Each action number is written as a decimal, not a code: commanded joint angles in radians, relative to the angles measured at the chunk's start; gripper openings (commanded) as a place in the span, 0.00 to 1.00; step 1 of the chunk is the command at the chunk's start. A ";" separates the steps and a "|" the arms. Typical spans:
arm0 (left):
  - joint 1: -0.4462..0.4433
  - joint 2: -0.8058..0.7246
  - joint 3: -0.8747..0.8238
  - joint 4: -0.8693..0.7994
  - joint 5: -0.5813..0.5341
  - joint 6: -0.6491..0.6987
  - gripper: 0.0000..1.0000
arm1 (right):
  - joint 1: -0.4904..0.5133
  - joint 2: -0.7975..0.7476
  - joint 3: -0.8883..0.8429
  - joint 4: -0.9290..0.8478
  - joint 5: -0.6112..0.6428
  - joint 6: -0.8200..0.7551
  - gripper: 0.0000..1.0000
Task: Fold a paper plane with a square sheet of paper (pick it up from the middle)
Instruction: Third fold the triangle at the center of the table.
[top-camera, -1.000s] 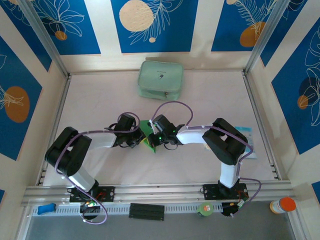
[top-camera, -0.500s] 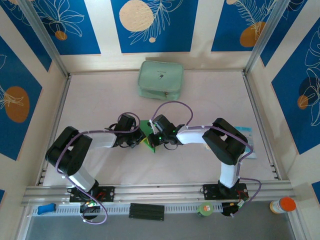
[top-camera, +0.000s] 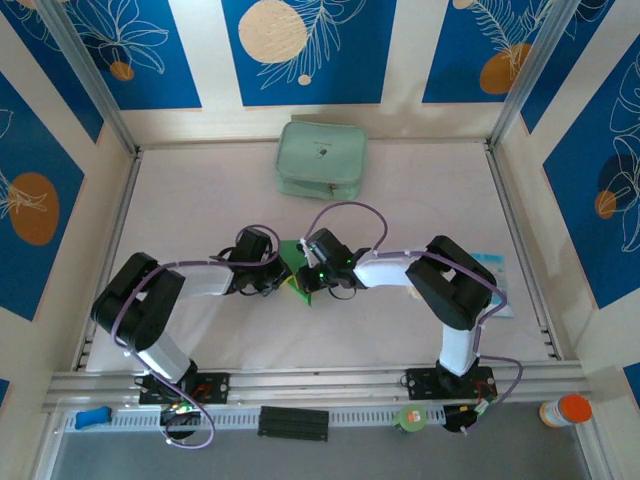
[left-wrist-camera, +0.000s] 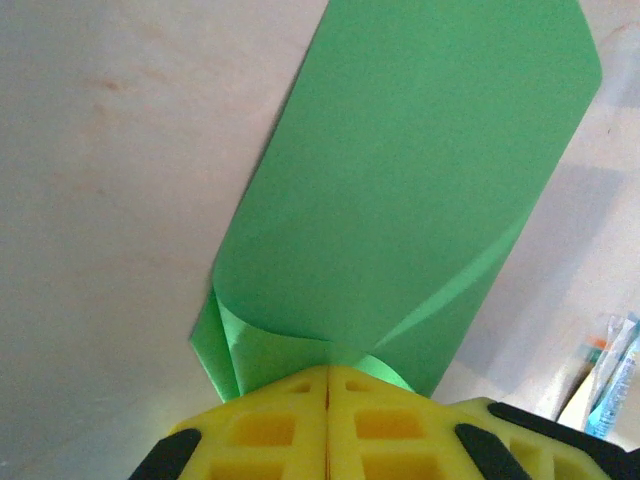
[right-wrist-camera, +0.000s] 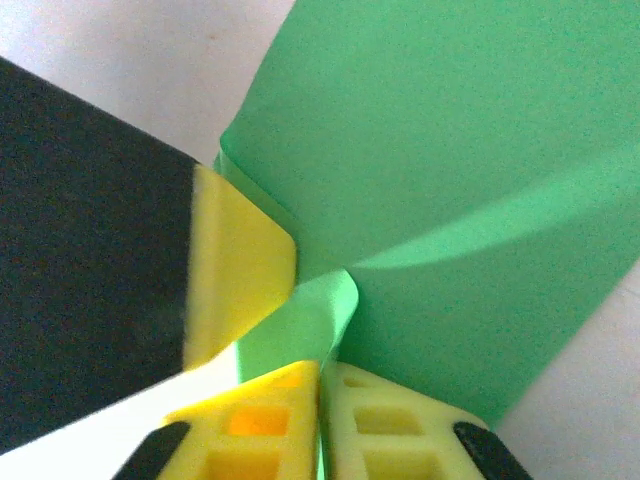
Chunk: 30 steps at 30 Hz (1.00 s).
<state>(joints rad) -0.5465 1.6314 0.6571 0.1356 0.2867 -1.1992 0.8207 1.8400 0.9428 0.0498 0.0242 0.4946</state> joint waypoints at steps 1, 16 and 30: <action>-0.007 0.029 -0.025 -0.024 -0.024 0.005 0.08 | -0.028 -0.043 0.032 -0.093 -0.061 0.048 0.16; -0.006 0.039 -0.027 -0.054 -0.043 -0.011 0.08 | -0.049 -0.196 0.004 -0.226 -0.156 0.197 0.28; -0.007 0.042 -0.025 -0.098 -0.053 -0.010 0.08 | 0.020 -0.027 0.116 -0.279 -0.236 0.162 0.06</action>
<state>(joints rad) -0.5465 1.6386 0.6552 0.1501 0.2859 -1.1999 0.8322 1.7954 1.0183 -0.1875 -0.1768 0.6785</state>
